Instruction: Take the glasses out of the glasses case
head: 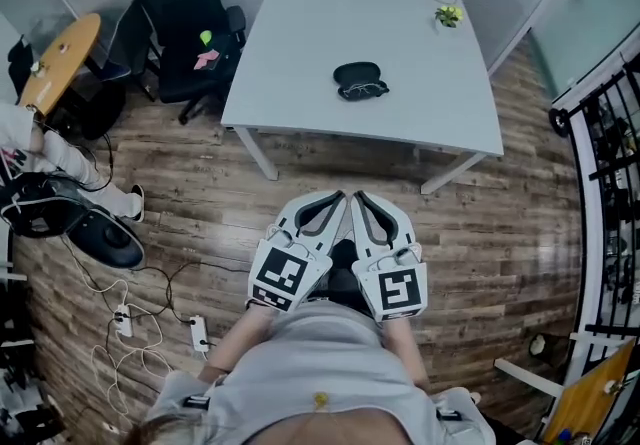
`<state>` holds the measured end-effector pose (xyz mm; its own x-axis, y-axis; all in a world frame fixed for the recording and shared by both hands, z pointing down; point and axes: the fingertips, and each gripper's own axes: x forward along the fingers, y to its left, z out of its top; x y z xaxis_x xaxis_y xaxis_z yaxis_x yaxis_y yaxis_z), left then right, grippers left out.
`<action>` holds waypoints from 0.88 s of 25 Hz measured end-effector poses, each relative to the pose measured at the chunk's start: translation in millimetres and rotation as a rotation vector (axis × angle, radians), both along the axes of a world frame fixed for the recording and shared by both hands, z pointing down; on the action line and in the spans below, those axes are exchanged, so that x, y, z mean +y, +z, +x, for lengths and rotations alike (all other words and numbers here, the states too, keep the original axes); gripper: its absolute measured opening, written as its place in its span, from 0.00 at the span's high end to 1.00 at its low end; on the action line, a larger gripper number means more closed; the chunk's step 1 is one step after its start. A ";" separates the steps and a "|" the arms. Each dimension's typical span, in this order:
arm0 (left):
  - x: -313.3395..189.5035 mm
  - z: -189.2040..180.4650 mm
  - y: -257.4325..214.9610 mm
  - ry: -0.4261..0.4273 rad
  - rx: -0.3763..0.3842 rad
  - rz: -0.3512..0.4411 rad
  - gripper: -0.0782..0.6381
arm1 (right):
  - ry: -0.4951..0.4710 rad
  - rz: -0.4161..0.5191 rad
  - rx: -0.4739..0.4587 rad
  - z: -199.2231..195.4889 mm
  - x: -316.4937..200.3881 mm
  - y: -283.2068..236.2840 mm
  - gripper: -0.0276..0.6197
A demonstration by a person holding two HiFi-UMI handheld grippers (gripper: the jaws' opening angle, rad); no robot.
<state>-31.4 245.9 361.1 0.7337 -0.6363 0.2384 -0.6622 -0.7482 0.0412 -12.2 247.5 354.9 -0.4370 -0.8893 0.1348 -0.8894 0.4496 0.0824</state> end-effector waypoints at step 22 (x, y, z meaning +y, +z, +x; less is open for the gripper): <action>-156.9 75.5 -3.7 -0.110 -0.005 -0.013 0.85 | -0.114 -0.010 0.028 77.3 -160.2 -2.2 0.93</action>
<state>44.1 89.0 357.5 0.6581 -0.7100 0.2506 -0.7408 -0.6701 0.0469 65.0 87.3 352.8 -0.5314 -0.8325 0.1569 -0.8298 0.5488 0.1013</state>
